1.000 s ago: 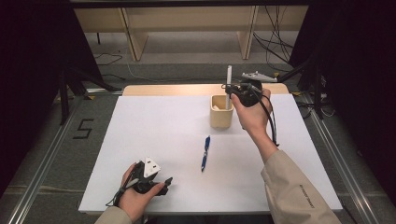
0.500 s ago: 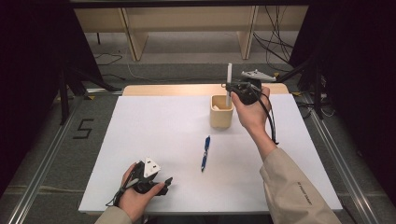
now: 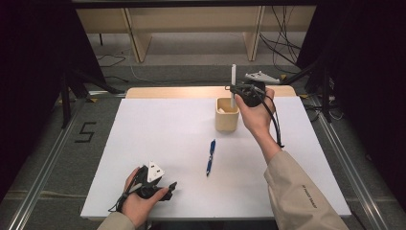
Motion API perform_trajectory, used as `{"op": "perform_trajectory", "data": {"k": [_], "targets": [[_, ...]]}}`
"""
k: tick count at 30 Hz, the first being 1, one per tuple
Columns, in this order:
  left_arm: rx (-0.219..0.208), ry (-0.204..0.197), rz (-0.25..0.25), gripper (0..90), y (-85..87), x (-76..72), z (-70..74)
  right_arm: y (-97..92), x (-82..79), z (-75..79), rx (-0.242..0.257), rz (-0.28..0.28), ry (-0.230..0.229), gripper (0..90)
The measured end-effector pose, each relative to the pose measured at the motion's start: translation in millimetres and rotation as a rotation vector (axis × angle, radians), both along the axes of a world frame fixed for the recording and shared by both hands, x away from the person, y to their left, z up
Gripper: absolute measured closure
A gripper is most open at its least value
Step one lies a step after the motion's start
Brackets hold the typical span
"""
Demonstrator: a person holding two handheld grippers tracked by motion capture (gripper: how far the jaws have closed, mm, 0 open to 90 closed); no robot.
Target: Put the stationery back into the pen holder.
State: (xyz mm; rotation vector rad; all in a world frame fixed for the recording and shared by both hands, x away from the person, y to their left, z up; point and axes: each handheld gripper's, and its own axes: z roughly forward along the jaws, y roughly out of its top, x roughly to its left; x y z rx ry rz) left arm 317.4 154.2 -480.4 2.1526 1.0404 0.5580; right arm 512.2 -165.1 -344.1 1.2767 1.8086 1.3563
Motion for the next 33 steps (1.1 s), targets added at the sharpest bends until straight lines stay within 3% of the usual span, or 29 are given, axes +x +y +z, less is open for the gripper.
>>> {"op": "perform_trajectory", "data": {"k": [33], "targets": [[-0.004, -0.003, 0.001, 21.8, -0.3, -0.2, 0.0, 1.8, 9.0, -6.9, -0.017, -0.007, -0.031, 79.0]]}}
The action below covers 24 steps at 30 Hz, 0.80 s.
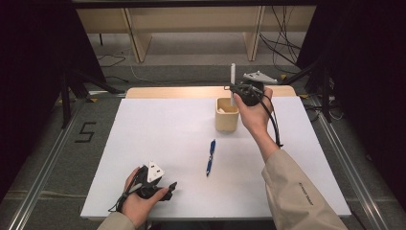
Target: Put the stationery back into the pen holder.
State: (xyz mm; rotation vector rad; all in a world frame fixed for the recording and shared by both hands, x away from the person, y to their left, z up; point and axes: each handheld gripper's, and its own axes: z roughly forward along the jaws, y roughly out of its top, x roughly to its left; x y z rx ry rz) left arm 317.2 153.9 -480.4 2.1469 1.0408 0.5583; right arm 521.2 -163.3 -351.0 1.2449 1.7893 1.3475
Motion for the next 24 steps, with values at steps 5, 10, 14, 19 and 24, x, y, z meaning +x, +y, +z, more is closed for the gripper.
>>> {"op": "perform_trajectory", "data": {"k": [5, 10, 14, 19, 24], "targets": [[0.003, 0.001, -0.003, 21.9, 0.2, 0.0, 0.3, 1.5, 1.9, -2.7, 0.000, -0.004, 0.004, 79.0], [0.001, 0.000, -0.003, 21.8, 0.0, -0.2, 0.4, 2.7, 3.8, -4.9, -0.002, -0.006, 0.002, 79.0], [0.000, 0.000, -0.002, 21.8, 0.0, -0.2, 0.5, 3.1, 4.8, -6.0, -0.005, -0.007, -0.004, 79.0], [0.003, -0.002, -0.003, 21.9, -0.2, -0.2, 0.4, 3.2, 5.9, -6.8, -0.002, -0.005, -0.006, 79.0], [0.002, 0.001, -0.006, 21.8, 0.0, 0.1, 0.4, 3.6, 7.7, -9.2, -0.006, -0.006, -0.004, 78.9]]}}
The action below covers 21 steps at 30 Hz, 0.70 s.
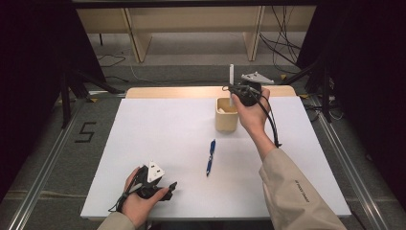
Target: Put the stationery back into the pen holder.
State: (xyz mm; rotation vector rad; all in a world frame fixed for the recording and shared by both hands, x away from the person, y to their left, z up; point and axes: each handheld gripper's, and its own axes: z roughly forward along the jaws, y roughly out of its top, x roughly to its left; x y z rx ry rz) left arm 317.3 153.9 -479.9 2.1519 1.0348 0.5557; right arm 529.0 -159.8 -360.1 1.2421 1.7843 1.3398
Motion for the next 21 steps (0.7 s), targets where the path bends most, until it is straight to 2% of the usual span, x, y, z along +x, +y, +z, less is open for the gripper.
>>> {"op": "perform_trajectory", "data": {"k": [21], "targets": [[0.001, -0.001, 0.000, 21.8, 0.0, 0.0, 0.2, 6.9, 2.6, -7.7, -0.022, 0.012, 0.003, 78.9]]}}
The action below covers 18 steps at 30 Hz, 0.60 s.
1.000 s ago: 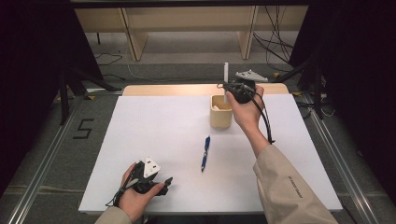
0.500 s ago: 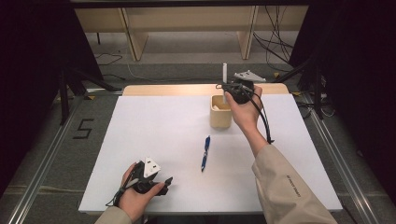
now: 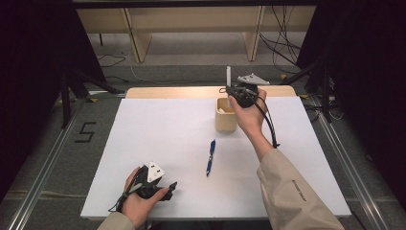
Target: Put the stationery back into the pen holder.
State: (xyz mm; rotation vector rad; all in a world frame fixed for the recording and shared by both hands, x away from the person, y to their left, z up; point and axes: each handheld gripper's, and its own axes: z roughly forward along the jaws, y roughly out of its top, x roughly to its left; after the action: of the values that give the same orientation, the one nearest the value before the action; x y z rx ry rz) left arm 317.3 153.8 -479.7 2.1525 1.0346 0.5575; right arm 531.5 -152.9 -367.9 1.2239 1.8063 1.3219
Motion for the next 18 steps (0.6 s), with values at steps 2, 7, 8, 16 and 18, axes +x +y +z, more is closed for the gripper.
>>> {"op": "perform_trajectory", "data": {"k": [2, 7, 8, 16, 18], "targets": [[-0.003, 0.000, -0.001, 21.9, 0.0, 0.0, -0.1, -0.1, 0.3, -1.1, -0.001, 0.000, 0.004, 79.0], [-0.002, 0.000, -0.001, 21.9, -0.1, 0.0, -0.1, -0.7, 1.1, -3.8, -0.003, -0.002, 0.003, 78.9], [-0.001, 0.002, -0.001, 21.8, -0.1, 0.0, 0.0, -0.6, 1.1, -4.3, -0.002, -0.002, 0.004, 78.9], [-0.001, -0.002, -0.001, 21.8, 0.1, 0.1, 0.0, -0.6, 1.1, -8.2, -0.007, -0.001, 0.003, 79.0], [0.002, -0.002, -0.003, 21.8, 0.3, 0.1, 0.1, -0.7, 1.3, -9.1, -0.008, -0.002, 0.003, 78.9]]}}
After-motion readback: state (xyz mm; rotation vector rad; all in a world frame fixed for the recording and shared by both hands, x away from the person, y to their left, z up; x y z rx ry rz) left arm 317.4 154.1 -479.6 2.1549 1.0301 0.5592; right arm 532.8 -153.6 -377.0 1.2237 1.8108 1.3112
